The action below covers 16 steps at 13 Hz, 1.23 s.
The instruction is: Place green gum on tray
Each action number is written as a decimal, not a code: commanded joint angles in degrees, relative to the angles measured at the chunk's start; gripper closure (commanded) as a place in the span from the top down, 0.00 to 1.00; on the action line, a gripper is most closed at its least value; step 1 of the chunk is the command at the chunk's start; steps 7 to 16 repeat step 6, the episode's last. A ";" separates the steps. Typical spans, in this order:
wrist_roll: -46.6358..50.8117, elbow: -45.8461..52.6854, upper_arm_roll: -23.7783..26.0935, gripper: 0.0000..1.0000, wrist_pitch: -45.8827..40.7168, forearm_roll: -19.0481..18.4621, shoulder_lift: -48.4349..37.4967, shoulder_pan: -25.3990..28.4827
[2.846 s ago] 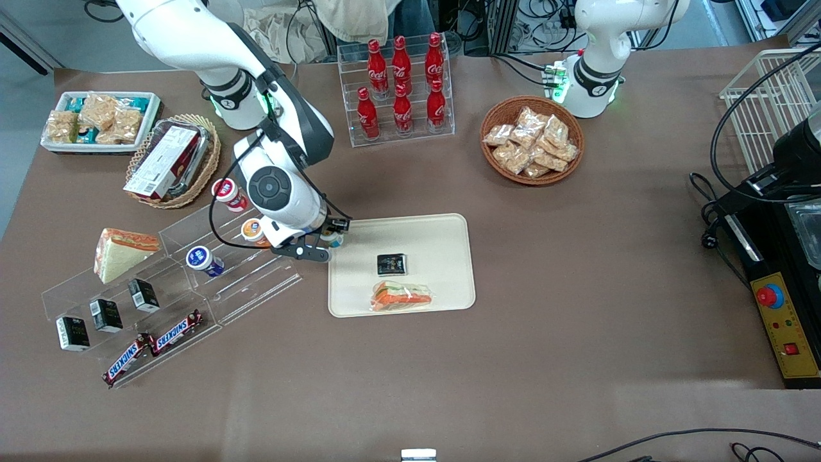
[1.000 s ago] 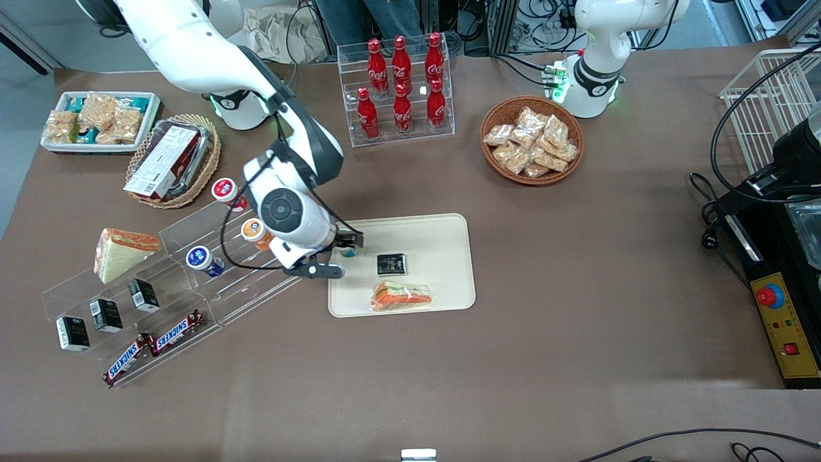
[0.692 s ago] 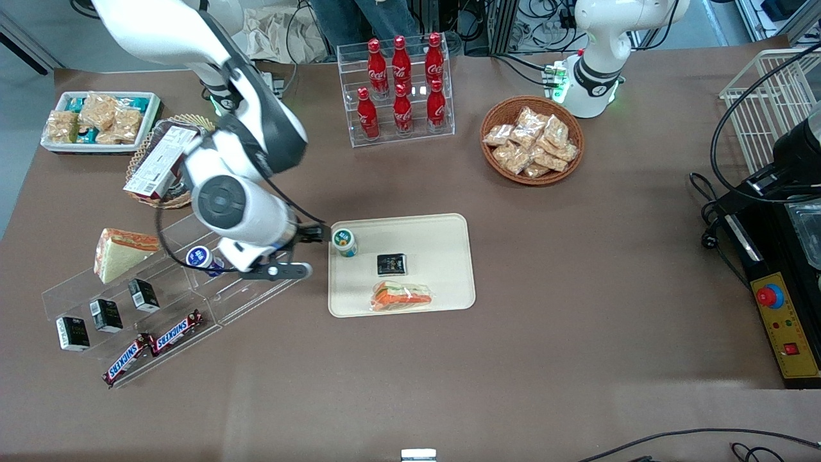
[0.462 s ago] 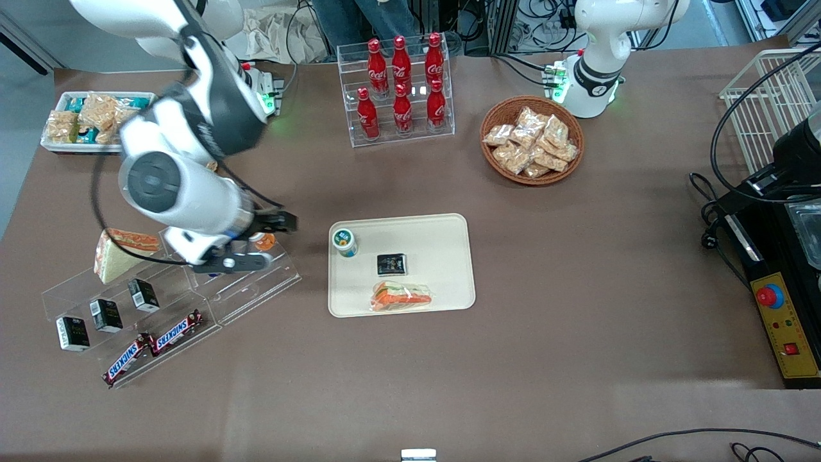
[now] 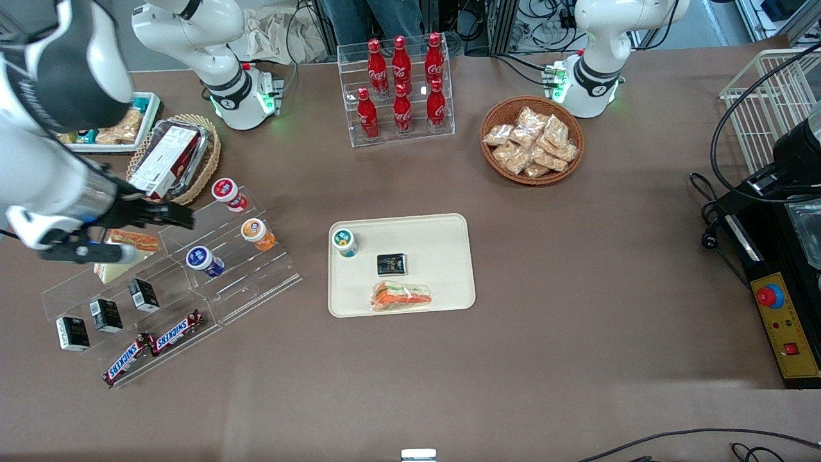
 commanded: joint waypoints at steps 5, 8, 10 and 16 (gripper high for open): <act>-8.80 0.04 0.04 1.00 0.39 -2.40 -0.83 -4.04; -8.62 0.04 0.04 1.00 0.48 -2.41 -0.74 -3.95; -8.62 0.04 0.04 1.00 0.48 -2.41 -0.74 -3.95; -8.62 0.04 0.04 1.00 0.48 -2.41 -0.74 -3.95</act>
